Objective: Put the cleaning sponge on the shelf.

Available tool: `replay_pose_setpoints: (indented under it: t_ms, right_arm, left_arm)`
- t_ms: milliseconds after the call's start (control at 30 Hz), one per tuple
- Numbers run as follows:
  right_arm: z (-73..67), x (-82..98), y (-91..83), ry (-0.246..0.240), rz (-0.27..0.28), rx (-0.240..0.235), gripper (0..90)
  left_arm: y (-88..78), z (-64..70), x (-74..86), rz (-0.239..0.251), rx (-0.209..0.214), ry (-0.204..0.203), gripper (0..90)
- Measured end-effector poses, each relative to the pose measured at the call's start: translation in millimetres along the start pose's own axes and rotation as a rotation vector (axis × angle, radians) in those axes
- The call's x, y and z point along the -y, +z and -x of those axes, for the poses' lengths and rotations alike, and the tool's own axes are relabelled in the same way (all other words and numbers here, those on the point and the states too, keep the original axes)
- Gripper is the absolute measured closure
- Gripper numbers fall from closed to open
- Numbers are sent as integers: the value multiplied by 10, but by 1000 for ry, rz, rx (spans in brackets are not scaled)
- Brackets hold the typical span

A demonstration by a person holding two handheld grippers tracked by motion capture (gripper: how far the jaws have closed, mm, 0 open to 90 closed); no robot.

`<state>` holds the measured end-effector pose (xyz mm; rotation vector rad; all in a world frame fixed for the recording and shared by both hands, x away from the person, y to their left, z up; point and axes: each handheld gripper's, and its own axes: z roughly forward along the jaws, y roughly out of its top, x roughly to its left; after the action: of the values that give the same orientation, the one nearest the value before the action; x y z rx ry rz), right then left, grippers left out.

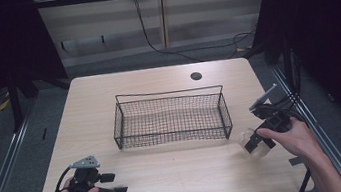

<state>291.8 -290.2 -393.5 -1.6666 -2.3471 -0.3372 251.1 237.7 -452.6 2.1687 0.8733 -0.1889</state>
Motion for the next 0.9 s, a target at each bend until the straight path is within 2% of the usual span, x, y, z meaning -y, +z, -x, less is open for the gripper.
replay_pose_setpoints:
  t_ms: [467,900]
  right_arm:
    - [-197,-139,-104,-53,13,5,272]
    - [-379,-273,-252,-94,18,-14,272]
  left_arm:
    - [-1,0,1,2,1,-1,222]
    - [-5,1,2,4,2,-2,222]
